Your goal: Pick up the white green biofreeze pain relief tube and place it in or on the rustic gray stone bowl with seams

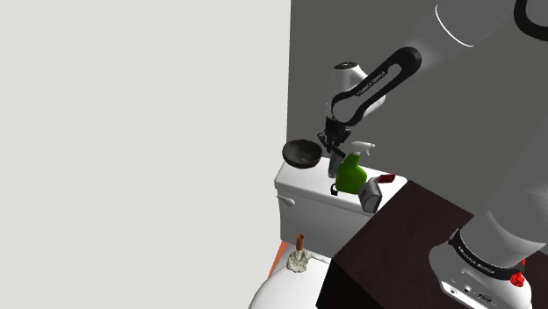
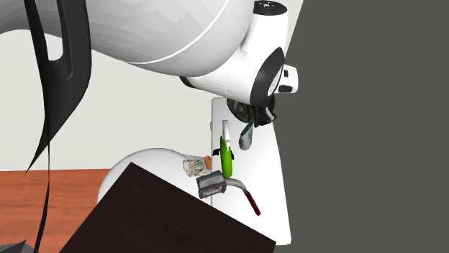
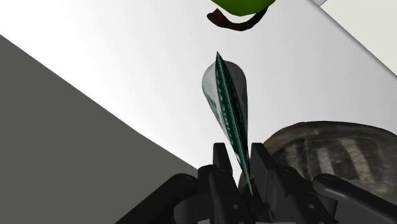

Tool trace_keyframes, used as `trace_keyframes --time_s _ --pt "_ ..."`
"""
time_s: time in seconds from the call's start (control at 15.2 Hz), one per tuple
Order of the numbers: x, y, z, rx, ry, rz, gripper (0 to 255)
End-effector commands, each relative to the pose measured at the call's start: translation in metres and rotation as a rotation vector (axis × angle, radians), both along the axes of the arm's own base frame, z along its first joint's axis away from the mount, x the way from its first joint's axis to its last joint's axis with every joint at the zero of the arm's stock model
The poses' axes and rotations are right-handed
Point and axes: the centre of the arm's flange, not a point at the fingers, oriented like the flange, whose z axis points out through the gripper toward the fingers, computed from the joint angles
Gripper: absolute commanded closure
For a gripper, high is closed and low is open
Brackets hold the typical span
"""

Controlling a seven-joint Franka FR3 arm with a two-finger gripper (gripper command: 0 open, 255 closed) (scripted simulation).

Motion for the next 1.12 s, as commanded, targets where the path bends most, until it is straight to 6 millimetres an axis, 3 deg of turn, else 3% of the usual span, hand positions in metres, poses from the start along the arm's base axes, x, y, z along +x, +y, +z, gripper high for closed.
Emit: trace_keyframes --time_s 0.0,1.06 --pt "0.0 0.0 0.005 0.0 0.002 0.0 255" --pt "0.0 0.0 0.089 0.0 0.002 0.0 255"
